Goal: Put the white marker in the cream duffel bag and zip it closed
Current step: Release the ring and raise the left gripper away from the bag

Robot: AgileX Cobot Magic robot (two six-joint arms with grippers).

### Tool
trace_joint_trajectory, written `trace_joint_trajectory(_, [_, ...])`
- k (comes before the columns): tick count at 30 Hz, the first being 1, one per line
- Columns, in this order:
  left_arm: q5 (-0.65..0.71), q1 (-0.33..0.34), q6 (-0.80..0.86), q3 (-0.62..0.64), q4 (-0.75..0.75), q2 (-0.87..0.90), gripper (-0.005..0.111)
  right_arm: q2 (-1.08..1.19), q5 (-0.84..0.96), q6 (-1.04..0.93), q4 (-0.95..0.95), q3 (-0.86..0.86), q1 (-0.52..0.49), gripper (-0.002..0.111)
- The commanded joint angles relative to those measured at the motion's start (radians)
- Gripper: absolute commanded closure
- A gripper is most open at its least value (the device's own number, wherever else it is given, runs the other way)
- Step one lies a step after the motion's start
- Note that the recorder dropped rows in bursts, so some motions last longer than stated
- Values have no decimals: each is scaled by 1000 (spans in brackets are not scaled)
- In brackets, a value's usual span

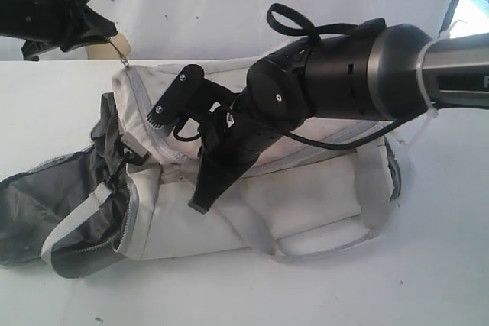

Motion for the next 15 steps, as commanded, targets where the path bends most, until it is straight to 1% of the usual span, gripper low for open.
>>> trace_joint_trajectory(1, [-4, 17, 35, -29, 2, -9, 52, -3, -39, 13, 58, 13, -10, 83])
trace_joint_trajectory(3, [1, 17, 50, -29, 13, -9, 41, -3, -66, 13, 102, 13, -10, 69])
trace_joint_trajectory(4, [3, 17, 62, -29, 23, -10, 36, -3, -84, 13, 123, 13, -10, 63])
trace_joint_trajectory(5, [3, 17, 68, -29, 40, -14, 35, -8, -93, 13, 139, 11, -10, 59])
trace_joint_trajectory(6, [-12, 17, 82, -29, 103, -29, 35, -22, -93, 55, 163, 11, -10, 59])
trace_joint_trajectory(7, [-34, 17, 81, -29, 186, -50, 35, -45, -96, 154, 161, 11, -10, 62])
trace_joint_trajectory(8, [-41, 17, 73, -29, 225, -64, 35, -60, -96, 217, 158, 11, -14, 63])
trace_joint_trajectory(9, [-52, 17, 10, -29, 293, -89, 36, -95, -91, 320, 153, 11, -27, 64])
trace_joint_trajectory(10, [-60, 17, -83, -29, 357, -107, 40, -110, -80, 371, 153, 11, -34, 64])
trace_joint_trajectory(11, [-60, 17, -201, -29, 452, -134, 50, -145, -28, 474, 153, 4, -63, 64])
trace_joint_trajectory(12, [-53, 17, -239, -29, 508, -149, 56, -155, 11, 515, 153, -4, -77, 64])
trace_joint_trajectory(13, [-25, 16, -306, -29, 618, -179, 67, -171, 130, 600, 153, -34, -113, 64])
trace_joint_trajectory(14, [16, 16, -387, -29, 711, -205, 70, -188, 229, 631, 150, -59, -155, 64])
trace_joint_trajectory(15, [46, 16, -438, -29, 752, -218, 70, -194, 278, 634, 148, -68, -175, 64])
